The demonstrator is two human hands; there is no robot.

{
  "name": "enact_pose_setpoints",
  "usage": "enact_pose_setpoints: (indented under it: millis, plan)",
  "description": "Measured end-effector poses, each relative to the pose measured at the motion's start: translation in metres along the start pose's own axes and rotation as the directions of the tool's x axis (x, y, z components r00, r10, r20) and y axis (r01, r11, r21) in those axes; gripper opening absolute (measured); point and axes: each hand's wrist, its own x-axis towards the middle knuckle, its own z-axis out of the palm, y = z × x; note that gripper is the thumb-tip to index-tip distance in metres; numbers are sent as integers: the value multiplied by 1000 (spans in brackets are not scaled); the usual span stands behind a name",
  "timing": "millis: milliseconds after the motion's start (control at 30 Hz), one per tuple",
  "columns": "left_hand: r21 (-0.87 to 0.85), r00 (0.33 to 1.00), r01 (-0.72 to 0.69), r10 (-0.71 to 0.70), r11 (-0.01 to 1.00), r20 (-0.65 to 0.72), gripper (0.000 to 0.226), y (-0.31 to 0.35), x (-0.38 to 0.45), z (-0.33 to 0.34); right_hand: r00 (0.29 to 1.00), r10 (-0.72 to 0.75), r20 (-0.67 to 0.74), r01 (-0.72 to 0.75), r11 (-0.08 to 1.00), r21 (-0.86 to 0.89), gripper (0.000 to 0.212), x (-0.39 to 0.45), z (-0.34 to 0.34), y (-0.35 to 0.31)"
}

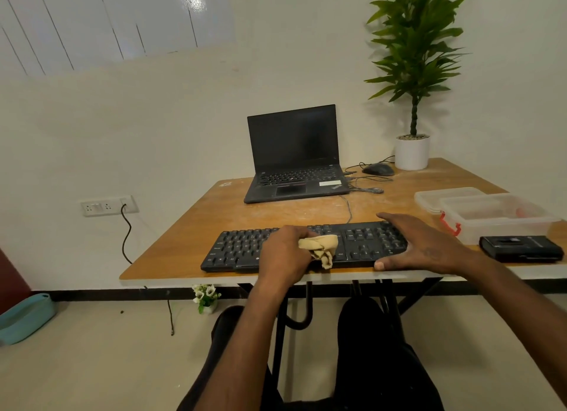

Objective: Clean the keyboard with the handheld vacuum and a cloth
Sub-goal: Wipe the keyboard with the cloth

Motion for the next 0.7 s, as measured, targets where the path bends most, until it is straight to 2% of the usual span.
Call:
enact_pose_setpoints:
  millis: [133,267,467,700]
  plan:
    - [-4,999,-37,37,999,4,42,7,-1,7,1000,-6,26,5,1000,13,134,1,-3,2]
    - [-35,1000,19,-18,999,15,38,-8,0,-6,998,-13,66,11,999,33,138,1,-6,9]
    - [36,998,64,-64,997,-18,45,-22,0,-21,997,37,65,-38,999,9,141,4,-4,13]
    - [3,998,-52,52,999,39,48,14,1,6,998,52,39,-51,998,-25,142,5,-1,13]
